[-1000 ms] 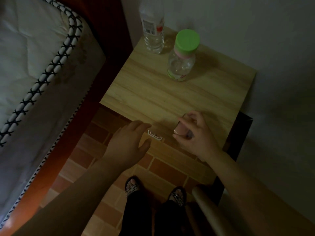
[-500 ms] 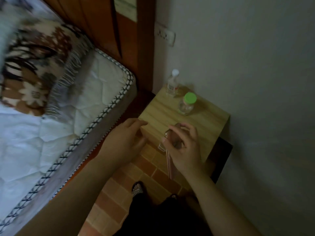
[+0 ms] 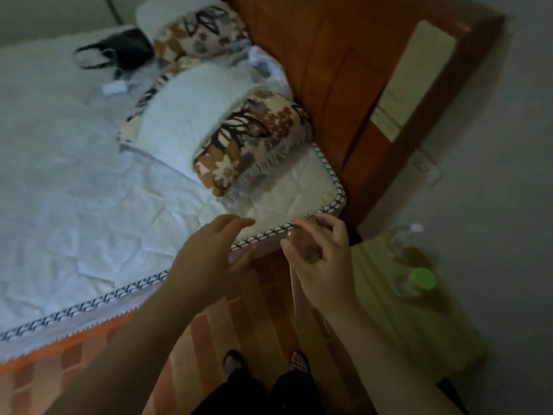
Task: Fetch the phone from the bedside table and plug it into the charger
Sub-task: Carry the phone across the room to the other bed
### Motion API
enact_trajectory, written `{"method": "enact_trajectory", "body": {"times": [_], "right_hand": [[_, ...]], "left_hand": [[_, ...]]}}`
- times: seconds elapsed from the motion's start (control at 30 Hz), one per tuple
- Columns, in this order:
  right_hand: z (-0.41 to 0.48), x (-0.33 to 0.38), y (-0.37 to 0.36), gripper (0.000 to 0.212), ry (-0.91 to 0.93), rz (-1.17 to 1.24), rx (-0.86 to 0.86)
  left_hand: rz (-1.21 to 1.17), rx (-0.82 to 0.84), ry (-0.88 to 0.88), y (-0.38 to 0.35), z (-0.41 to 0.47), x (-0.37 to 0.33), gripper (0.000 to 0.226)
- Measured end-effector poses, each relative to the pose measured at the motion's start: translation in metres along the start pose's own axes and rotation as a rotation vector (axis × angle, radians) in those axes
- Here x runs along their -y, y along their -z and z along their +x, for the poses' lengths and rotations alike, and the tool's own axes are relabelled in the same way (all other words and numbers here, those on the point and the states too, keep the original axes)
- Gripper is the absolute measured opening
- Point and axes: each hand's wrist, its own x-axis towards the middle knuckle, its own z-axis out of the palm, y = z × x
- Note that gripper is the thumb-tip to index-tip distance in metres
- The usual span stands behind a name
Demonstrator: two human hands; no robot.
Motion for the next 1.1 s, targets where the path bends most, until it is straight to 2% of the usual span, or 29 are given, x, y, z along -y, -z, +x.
{"method": "enact_trajectory", "body": {"times": [0.17, 0.4, 0.67, 0.9, 1.1], "right_hand": [[0.014, 0.028, -0.054, 0.035, 0.109, 0.055, 0.222], [-0.024, 0.094, -0.156, 0.029, 0.232, 0.165, 0.533], [-0.137, 0.196, -0.307, 0.029, 0.371, 0.242, 0.781], [-0.254, 0.288, -0.433, 0.031, 0.494, 0.283, 0.956], [-0.311, 0.336, -0.521, 0.034, 0.551, 0.342, 1.101]], "left_hand": [[0.007, -0.134, 0.247, 0.03, -0.05, 0.037, 0.042], [-0.02, -0.331, 0.528, 0.069, -0.165, 0.093, 0.042], [-0.004, -0.53, 0.742, 0.126, -0.334, 0.184, 0.042], [0.031, -0.625, 0.937, 0.174, -0.483, 0.252, 0.041], [0.056, -0.656, 1.053, 0.208, -0.566, 0.316, 0.043]]}}
